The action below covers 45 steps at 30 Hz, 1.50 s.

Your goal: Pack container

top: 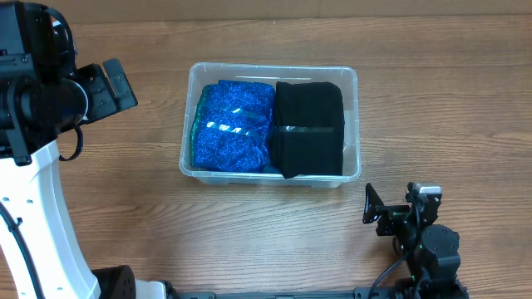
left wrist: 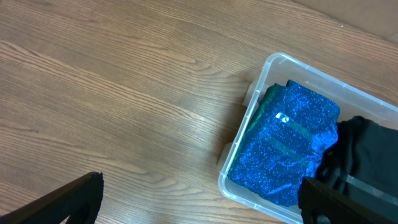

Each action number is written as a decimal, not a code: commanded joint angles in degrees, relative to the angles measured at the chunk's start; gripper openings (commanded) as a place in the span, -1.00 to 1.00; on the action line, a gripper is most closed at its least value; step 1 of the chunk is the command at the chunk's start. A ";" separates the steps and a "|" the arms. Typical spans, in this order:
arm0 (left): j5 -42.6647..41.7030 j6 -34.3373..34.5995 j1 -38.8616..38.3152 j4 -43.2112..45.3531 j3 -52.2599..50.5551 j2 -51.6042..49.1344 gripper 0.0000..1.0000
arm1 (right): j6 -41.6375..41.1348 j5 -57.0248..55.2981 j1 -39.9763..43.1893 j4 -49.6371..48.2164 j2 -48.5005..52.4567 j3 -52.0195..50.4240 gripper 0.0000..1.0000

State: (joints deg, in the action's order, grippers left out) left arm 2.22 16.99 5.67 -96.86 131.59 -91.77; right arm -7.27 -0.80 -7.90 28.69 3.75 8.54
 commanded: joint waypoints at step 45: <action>-5.40 -8.87 -9.07 72.28 -124.48 91.52 1.00 | -0.22 0.94 0.26 -0.33 -0.63 -0.57 1.00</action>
State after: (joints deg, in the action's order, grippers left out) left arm -3.86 8.78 -3.03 -25.45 7.49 -0.91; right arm -7.29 -0.19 -7.90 28.29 3.75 8.34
